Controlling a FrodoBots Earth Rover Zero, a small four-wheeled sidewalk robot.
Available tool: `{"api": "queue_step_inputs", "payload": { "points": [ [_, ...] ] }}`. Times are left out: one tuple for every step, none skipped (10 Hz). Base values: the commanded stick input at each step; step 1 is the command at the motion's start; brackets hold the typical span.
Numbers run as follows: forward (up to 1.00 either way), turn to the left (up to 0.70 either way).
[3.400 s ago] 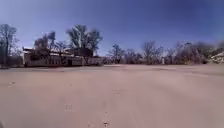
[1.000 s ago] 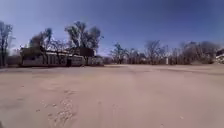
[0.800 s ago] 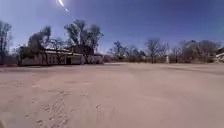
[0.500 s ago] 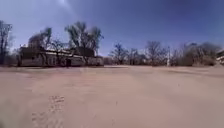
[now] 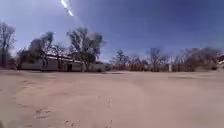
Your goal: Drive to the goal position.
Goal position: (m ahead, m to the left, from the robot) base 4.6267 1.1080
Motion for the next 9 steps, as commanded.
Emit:
{"api": "queue_step_inputs", "payload": {
  "points": [
    [1.00, 0.00],
    [1.00, 0.00],
    [1.00, 0.00],
    [1.00, 0.00],
    [1.00, 0.00],
    [1.00, 0.00],
    [1.00, 0.00],
    [1.00, 0.00],
    [1.00, 0.00]
  ]
}}
